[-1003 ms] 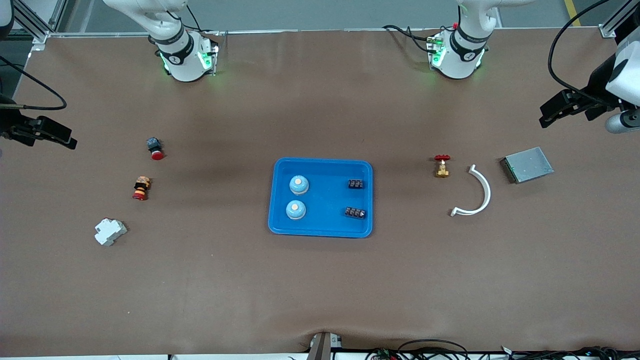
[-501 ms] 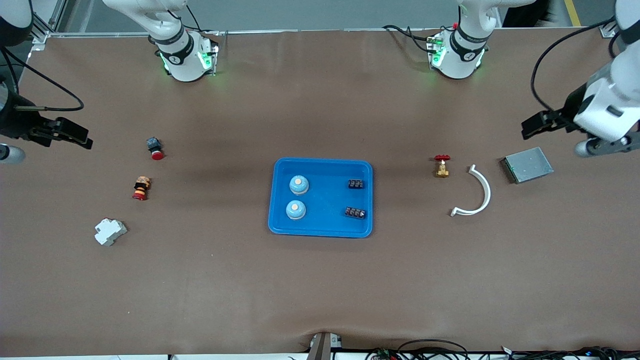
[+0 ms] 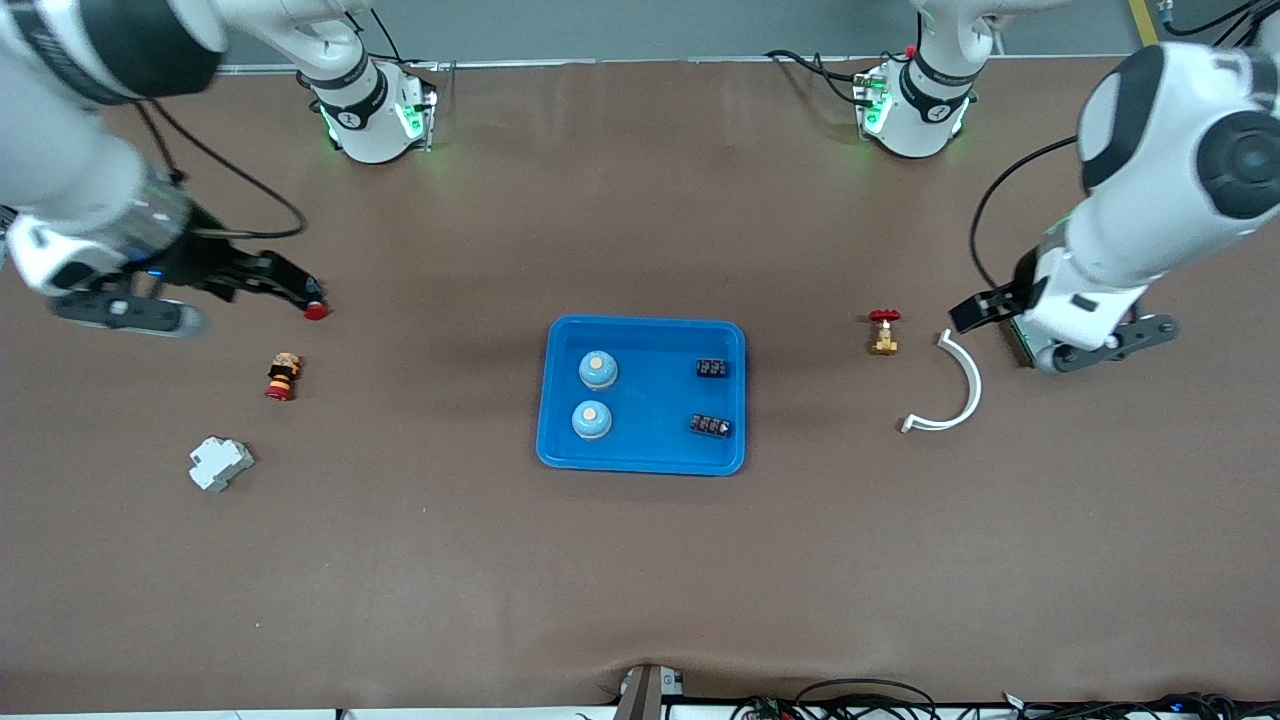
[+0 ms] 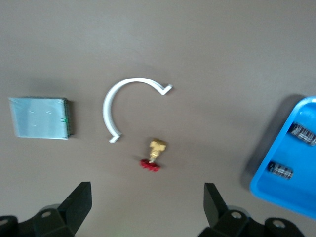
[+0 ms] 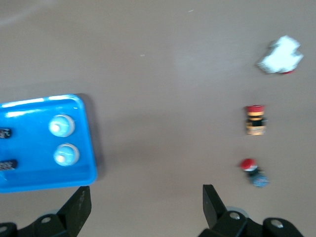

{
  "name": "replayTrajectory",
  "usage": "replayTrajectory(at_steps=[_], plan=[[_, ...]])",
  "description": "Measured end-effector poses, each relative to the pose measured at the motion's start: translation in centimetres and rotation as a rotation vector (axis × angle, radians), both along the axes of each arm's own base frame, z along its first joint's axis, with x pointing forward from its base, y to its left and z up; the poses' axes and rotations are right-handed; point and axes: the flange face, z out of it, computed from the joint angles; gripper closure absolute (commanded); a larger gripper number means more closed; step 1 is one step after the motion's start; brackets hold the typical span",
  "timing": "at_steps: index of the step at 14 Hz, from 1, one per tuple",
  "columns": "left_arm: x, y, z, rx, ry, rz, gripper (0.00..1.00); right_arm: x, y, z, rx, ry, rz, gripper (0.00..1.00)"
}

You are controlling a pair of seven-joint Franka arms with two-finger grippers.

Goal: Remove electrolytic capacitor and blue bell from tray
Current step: 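Grasp a bell with the right gripper while the left gripper grasps a capacitor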

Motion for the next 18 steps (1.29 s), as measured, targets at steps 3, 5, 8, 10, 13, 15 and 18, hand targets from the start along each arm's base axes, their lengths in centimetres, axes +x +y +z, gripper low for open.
replayTrajectory(at_steps=[3,5,8,10,13,15,18], plan=[[-0.5,-3.8,-4.7,-0.01,-0.018,0.115,0.0,-1.5,6.6,-3.9,0.004,-0.006,-0.024,0.0],[-0.2,-6.3,-7.6,-0.025,-0.023,0.213,0.0,-1.7,9.6,-6.1,0.007,-0.007,-0.053,0.0],[0.0,-10.7,-12.1,-0.056,-0.034,0.365,0.0,-2.1,14.7,-10.7,0.003,0.01,-0.118,0.0],[-0.4,-13.6,-14.9,-0.075,-0.032,0.446,0.0,-2.3,17.8,-14.5,0.0,0.018,-0.134,0.0],[-1.1,-16.6,-18.2,-0.09,-0.021,0.573,0.0,-2.5,21.1,-19.4,-0.006,0.029,-0.144,0.0],[-1.4,-18.2,-19.8,-0.109,-0.022,0.667,0.0,-2.2,22.3,-22.1,-0.015,0.04,-0.133,0.0],[-1.9,-20.3,-22.2,-0.134,-0.02,0.772,0.0,-2.1,23.8,-24.9,-0.01,0.033,-0.126,0.0]])
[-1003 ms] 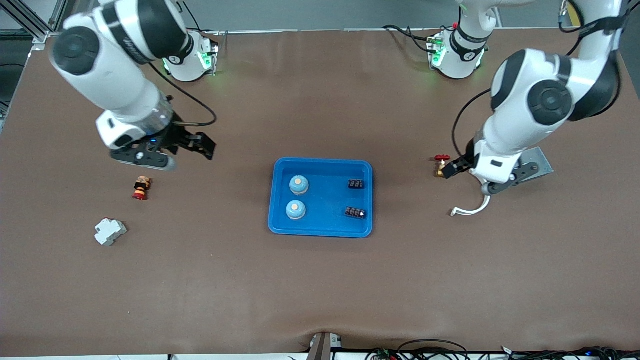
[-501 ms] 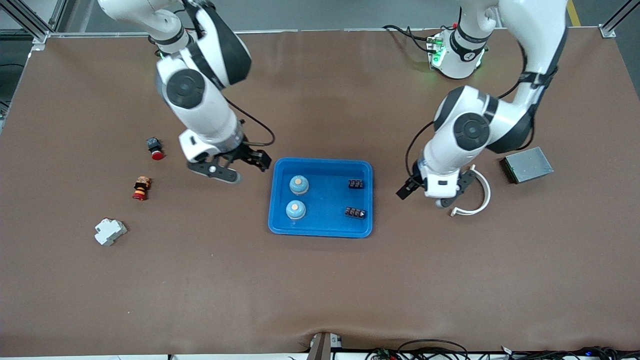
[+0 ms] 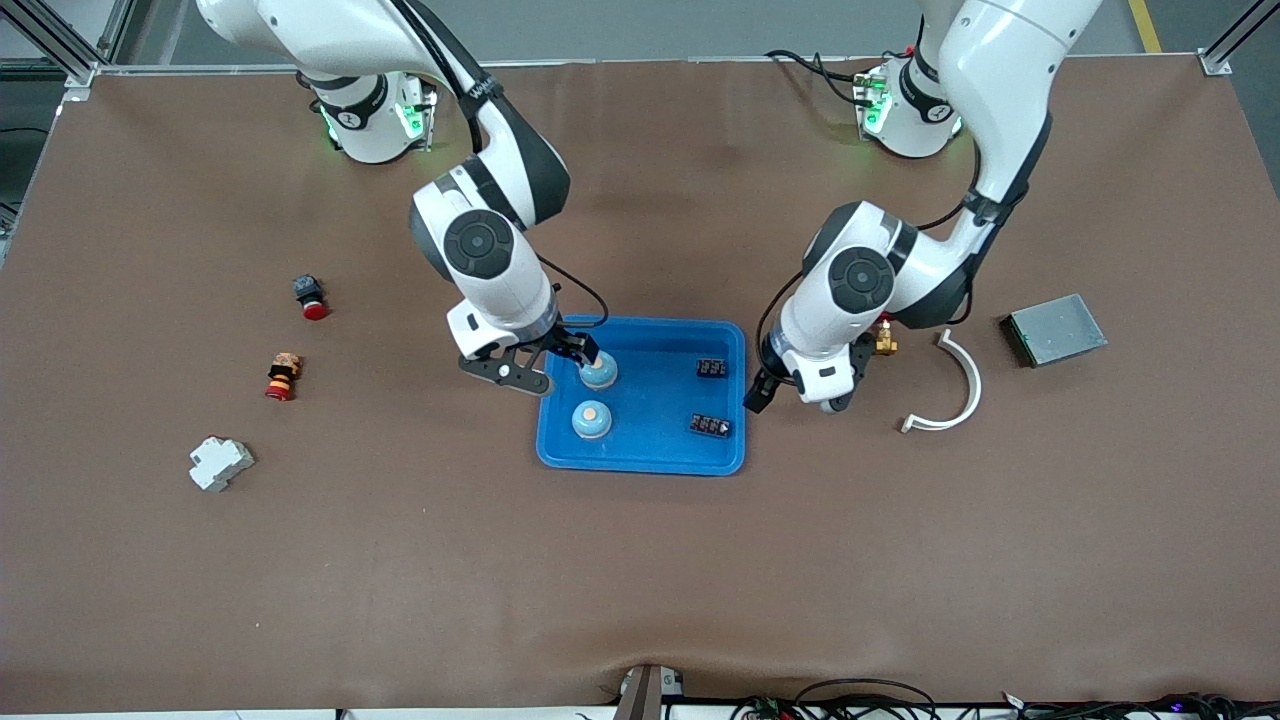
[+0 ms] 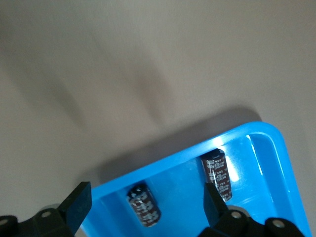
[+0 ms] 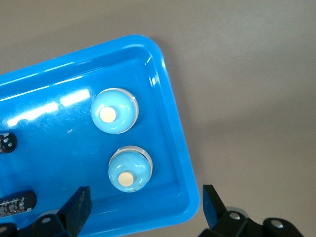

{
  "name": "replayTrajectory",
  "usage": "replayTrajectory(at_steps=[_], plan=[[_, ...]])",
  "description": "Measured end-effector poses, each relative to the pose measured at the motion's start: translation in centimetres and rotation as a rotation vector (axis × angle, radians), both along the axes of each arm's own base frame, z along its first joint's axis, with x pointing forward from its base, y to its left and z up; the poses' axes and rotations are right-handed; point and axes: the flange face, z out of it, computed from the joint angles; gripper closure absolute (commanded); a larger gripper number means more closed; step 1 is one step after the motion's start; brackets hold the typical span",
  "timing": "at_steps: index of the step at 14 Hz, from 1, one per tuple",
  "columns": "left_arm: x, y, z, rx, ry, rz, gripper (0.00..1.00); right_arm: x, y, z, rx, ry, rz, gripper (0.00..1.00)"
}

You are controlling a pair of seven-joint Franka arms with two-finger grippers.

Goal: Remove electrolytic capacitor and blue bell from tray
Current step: 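Grasp a bell with the right gripper while the left gripper grasps a capacitor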

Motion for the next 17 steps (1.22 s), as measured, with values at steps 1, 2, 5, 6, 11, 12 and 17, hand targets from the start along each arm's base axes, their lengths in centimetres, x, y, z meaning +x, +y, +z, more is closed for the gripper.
replayTrajectory(at_steps=[1,2,5,6,11,12,17], plan=[[-0.1,-0.7,-0.8,-0.003,0.008,0.025,0.01,-0.2,0.6,-0.7,0.002,-0.003,-0.009,0.0],[-0.3,-1.4,-1.5,-0.004,0.019,0.048,0.03,-0.5,1.3,-1.4,0.005,-0.008,-0.017,0.0],[-0.9,-3.3,-3.2,0.006,0.043,0.121,0.08,-1.5,2.9,-4.0,-0.006,-0.013,-0.031,0.0],[-1.0,-3.7,-3.5,0.008,0.05,0.148,0.09,-1.6,3.2,-4.8,-0.009,-0.018,-0.034,0.0],[-2.3,-5.7,-5.5,0.024,0.096,0.268,0.23,-1.6,3.2,-7.7,-0.021,-0.02,-0.044,0.0],[-2.3,-5.7,-5.7,0.026,0.101,0.282,0.3,-1.7,3.3,-7.9,-0.02,-0.02,-0.046,0.0],[-2.5,-5.9,-6.7,0.033,0.114,0.293,1.0,-2.4,4.5,-9.2,-0.006,-0.037,-0.061,0.0]])
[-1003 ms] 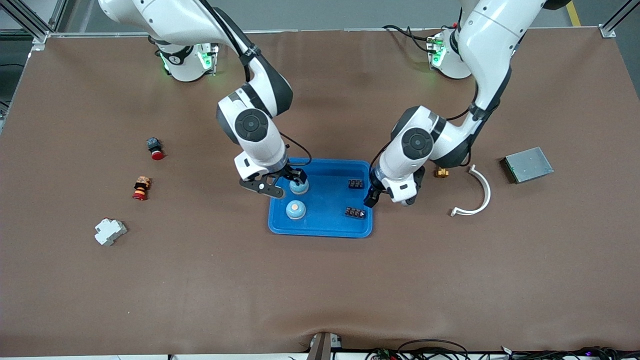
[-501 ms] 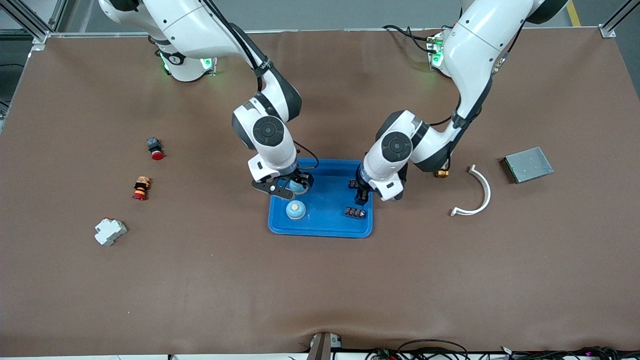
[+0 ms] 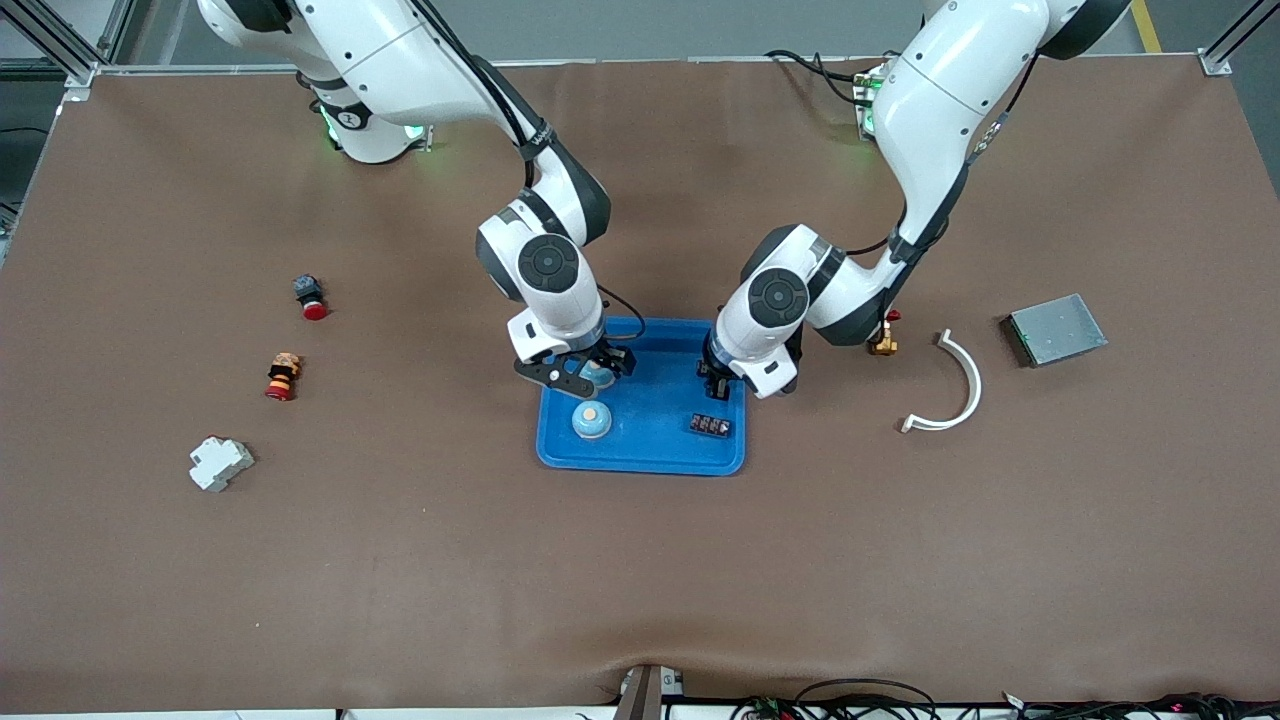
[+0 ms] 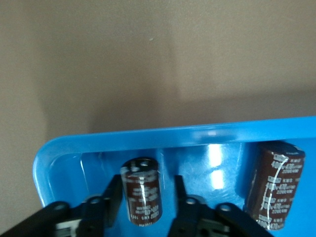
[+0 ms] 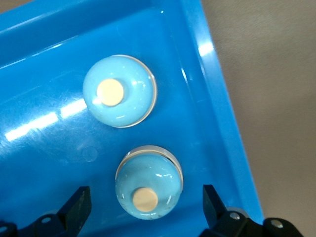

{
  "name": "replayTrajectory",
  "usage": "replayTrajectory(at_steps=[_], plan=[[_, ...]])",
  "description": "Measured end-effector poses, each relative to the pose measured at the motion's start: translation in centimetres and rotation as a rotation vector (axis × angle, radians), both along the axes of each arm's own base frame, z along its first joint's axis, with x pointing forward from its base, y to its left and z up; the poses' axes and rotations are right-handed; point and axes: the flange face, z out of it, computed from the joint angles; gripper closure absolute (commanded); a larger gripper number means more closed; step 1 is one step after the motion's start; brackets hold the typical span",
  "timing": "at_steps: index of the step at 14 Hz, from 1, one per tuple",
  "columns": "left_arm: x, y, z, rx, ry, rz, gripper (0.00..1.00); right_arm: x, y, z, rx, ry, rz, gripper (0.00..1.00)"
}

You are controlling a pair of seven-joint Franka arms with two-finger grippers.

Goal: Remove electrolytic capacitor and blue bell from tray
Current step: 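Grasp a bell with the right gripper while the left gripper grasps a capacitor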

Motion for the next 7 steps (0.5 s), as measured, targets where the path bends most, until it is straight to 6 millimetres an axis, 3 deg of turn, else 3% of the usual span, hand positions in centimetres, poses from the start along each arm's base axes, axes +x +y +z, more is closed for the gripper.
replayTrajectory(at_steps=[4,7], plan=[[0.3,-0.2,0.3,-0.005,-0.006,0.002,1.0,-0.2,0.1,-1.3,-0.006,0.005,-0.004,0.0],[1.5,-0.5,1.9,0.009,-0.038,-0.023,1.0,-0.3,0.2,-1.8,-0.007,0.002,-0.011,0.0]])
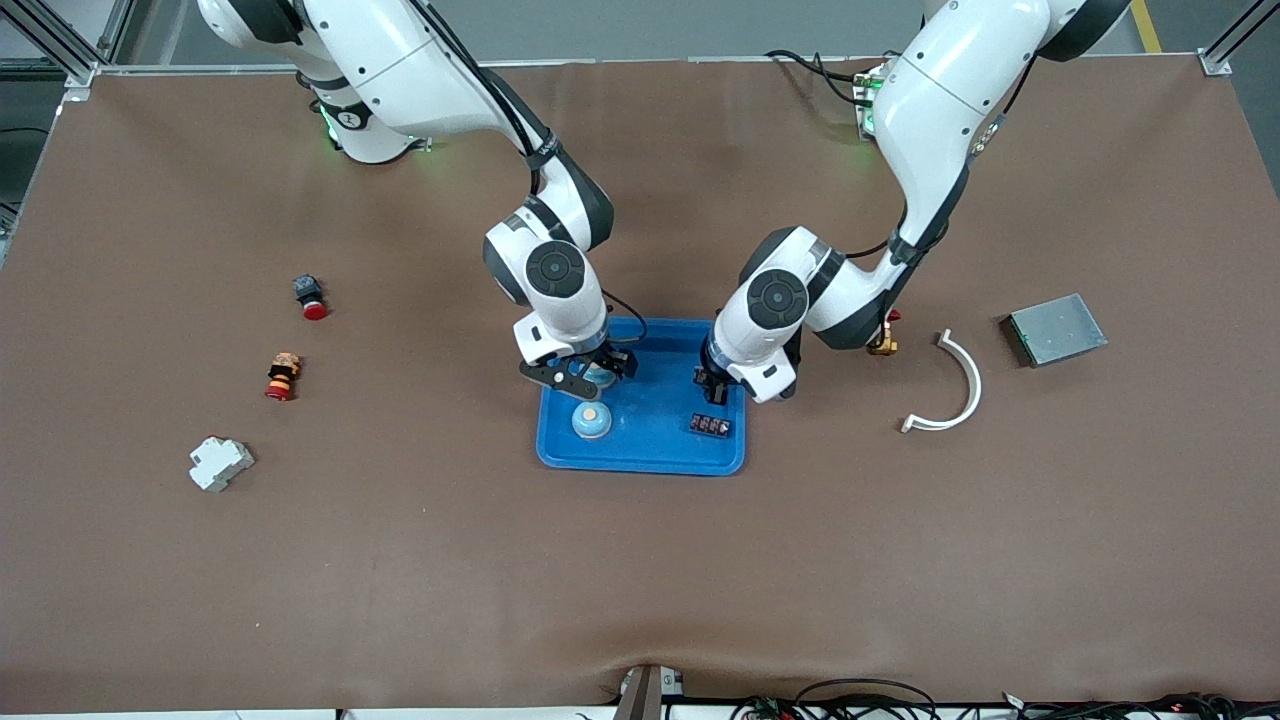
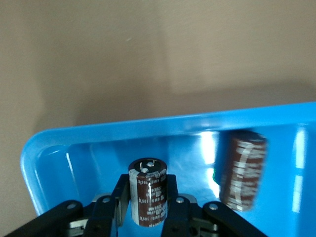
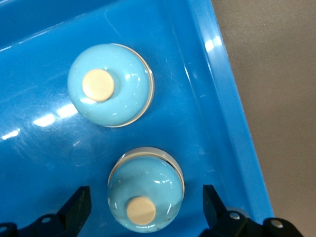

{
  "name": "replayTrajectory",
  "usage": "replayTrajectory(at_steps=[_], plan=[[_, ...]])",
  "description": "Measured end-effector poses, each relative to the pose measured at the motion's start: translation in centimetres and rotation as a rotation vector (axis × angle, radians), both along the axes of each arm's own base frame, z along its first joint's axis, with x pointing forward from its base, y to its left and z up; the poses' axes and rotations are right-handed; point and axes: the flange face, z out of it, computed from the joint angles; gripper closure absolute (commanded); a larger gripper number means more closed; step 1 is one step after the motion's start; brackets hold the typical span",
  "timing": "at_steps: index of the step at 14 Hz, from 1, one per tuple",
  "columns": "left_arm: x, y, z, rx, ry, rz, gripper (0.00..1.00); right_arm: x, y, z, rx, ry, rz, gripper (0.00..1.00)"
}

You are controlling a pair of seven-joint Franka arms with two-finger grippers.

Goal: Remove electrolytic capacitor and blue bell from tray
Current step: 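Grasp a bell with the right gripper while the left gripper grasps a capacitor, then place the bell near the red buttons while the left gripper places the capacitor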

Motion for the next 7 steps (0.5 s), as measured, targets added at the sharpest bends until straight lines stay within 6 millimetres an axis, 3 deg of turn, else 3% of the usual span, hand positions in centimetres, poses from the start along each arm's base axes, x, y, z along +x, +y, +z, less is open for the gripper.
replayTrajectory(at_steps=[2,3,4,5,6,7], plan=[[1.2,0.0,2.1,0.037,-0.013,-0.022,1.0,0.0,0.1,-0.5,0.001,-0.003,-0.001,0.0],[1.8,0.2,3.4,0.049,-0.019,-0.022,1.0,0.0,0.1,-0.8,-0.001,-0.003,-0.001,0.13],[2.6,0.5,4.9,0.057,-0.029,-0.016,1.0,0.0,0.2,-1.0,-0.001,-0.003,-0.001,0.46],[3.3,1.2,6.5,0.063,-0.043,-0.009,1.0,-0.1,0.3,-1.0,-0.002,-0.004,0.001,0.9],[4.0,2.1,8.1,0.069,-0.055,-0.007,1.0,-0.1,0.4,-1.0,-0.001,-0.006,0.001,1.0],[4.6,3.3,9.5,0.079,-0.062,-0.015,1.0,-0.1,0.5,-0.8,0.002,-0.009,-0.002,1.0]])
